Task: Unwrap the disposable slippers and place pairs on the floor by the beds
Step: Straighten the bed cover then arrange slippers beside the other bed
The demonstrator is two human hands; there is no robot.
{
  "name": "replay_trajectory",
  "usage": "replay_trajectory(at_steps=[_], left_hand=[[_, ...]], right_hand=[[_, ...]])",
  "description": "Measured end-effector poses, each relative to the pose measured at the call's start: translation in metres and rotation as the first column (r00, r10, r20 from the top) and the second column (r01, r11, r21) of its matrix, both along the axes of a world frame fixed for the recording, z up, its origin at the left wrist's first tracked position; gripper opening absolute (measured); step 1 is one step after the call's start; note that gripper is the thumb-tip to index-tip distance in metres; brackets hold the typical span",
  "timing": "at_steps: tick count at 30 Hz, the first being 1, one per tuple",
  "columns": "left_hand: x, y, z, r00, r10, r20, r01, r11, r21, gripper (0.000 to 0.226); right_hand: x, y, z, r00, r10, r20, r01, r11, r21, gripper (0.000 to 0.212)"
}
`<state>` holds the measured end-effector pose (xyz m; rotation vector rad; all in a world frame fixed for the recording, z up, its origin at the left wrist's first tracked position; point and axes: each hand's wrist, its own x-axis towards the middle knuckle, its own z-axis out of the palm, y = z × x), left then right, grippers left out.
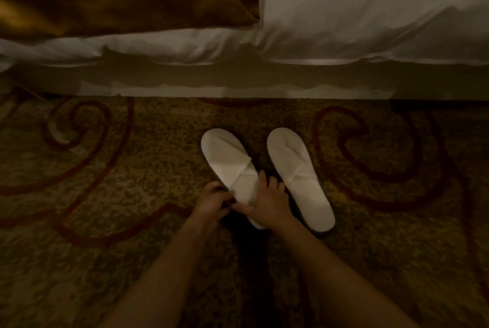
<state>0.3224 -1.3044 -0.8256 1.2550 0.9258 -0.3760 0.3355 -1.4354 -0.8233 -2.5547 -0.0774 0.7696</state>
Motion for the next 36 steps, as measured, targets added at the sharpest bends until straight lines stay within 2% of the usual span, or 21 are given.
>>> replay_trajectory(at_steps=[2, 5, 8, 11, 12, 14, 16, 18, 20, 23, 24, 26, 28, 31, 34, 36], left_hand=[[-0.002, 0.010, 0.004, 0.999, 0.002, 0.039, 0.000, 0.999, -0.050, 0.019], [-0.002, 0.024, 0.013, 0.993, -0.092, 0.072, 0.099, 0.990, -0.096, 0.033], [0.004, 0.060, 0.029, 0.996, 0.035, 0.082, -0.020, 0.983, -0.181, 0.039], [0.012, 0.109, 0.046, 0.969, 0.162, 0.188, -0.143, 0.983, -0.113, 0.048], [0.015, 0.122, 0.053, 0.962, 0.120, 0.247, -0.109, 0.992, -0.056, 0.046], [0.016, 0.134, 0.066, 0.950, -0.142, 0.278, 0.110, 0.986, 0.127, 0.041], [0.016, 0.135, 0.071, 0.873, -0.457, 0.169, 0.414, 0.878, 0.238, 0.043], [0.014, 0.125, 0.070, 0.802, -0.595, 0.056, 0.574, 0.793, 0.204, 0.043], [0.011, 0.113, 0.061, 0.829, -0.558, 0.029, 0.549, 0.823, 0.146, 0.044], [0.004, 0.095, 0.042, 0.924, -0.381, 0.042, 0.367, 0.911, 0.187, 0.045], [0.001, 0.088, 0.036, 0.942, -0.333, 0.040, 0.318, 0.925, 0.210, 0.044], [-0.004, 0.072, 0.022, 0.966, -0.255, 0.032, 0.242, 0.945, 0.220, 0.045], [-0.010, 0.057, 0.010, 0.970, -0.240, 0.031, 0.225, 0.941, 0.252, 0.046], [-0.016, 0.042, 0.001, 0.937, -0.349, 0.006, 0.315, 0.853, 0.417, 0.046], [-0.016, 0.034, -0.001, 0.876, -0.475, -0.085, 0.423, 0.671, 0.609, 0.049], [-0.015, 0.031, -0.002, 0.838, -0.509, -0.198, 0.487, 0.532, 0.693, 0.051]], right_hand=[[0.005, 0.003, 0.004, 0.999, 0.034, 0.012, -0.034, 0.999, 0.013, 0.119], [0.010, 0.012, 0.009, 0.985, 0.144, 0.097, -0.147, 0.989, 0.020, 0.113], [0.019, 0.010, 0.015, 0.948, 0.291, 0.131, -0.301, 0.952, 0.060, 0.109], [0.028, 0.001, 0.019, 0.875, 0.468, 0.125, -0.474, 0.880, 0.025, 0.108], [0.030, -0.002, 0.021, 0.843, 0.521, 0.134, -0.525, 0.851, -0.006, 0.108], [0.035, -0.002, 0.025, 0.787, 0.596, 0.160, -0.596, 0.801, -0.058, 0.107], [0.040, 0.002, 0.029, 0.738, 0.645, 0.200, -0.639, 0.762, -0.102, 0.105], [0.045, 0.009, 0.034, 0.690, 0.673, 0.268, -0.658, 0.737, -0.157, 0.095], [0.048, 0.014, 0.039, 0.712, 0.611, 0.346, -0.596, 0.786, -0.163, 0.082], [0.044, 0.021, 0.039, 0.856, 0.325, 0.402, -0.328, 0.942, -0.062, 0.069], [0.039, 0.024, 0.037, 0.908, 0.203, 0.367, -0.216, 0.976, -0.008, 0.064], [0.028, 0.034, 0.031, 0.989, -0.023, 0.147, 0.002, 0.990, 0.142, 0.060], [0.017, 0.040, 0.019, 0.996, -0.081, -0.045, 0.089, 0.976, 0.198, 0.062], [0.005, 0.042, 0.003, 0.998, -0.067, -0.013, 0.068, 0.990, 0.124, 0.058], [0.000, 0.040, -0.006, 0.997, -0.077, 0.032, 0.074, 0.993, 0.093, 0.058], [0.000, 0.040, -0.007, 0.998, -0.042, 0.052, 0.038, 0.997, 0.064, 0.058]])
